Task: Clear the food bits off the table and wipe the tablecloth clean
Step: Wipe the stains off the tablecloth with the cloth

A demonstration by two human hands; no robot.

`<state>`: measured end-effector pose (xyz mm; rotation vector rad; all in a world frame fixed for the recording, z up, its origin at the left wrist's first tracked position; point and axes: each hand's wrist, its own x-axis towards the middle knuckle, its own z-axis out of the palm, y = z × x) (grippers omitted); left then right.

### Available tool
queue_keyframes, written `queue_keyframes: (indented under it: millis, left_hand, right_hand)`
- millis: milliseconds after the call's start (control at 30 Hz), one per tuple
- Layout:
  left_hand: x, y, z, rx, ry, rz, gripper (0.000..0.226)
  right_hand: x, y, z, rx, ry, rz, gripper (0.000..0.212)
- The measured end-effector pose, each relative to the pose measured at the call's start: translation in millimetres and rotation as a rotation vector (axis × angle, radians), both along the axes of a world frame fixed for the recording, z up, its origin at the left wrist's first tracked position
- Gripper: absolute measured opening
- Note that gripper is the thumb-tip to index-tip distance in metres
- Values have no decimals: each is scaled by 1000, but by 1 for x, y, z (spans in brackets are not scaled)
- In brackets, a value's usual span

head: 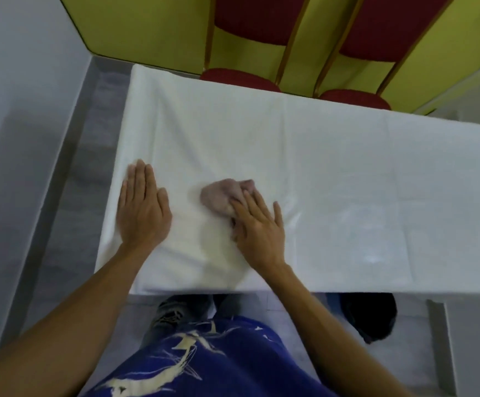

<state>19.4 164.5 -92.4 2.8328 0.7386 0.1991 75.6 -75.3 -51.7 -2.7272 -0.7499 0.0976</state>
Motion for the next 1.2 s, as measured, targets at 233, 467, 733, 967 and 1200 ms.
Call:
queue_keyframes:
  millis: [233,467,733,967,1200]
  left_hand:
    - [0,-1,2,-9,-8,8,58]
    - [1,0,0,-36,-4,-5,61]
    - [-3,7,5,-52,83,-78,62]
    - [-89,-35,7,-82,98,-51,61]
    - [-100,-32,3,-66,92,-99,72]
  right_hand:
    - [52,-118,-3,45,16,-611,46]
    - [-84,31,1,261,33,28,49]
    - [-20,-79,-4,29,-59,-69,51]
    - [-10,-73,4,146,59,-542,65]
    - [-124,54,1,162,43,177,47]
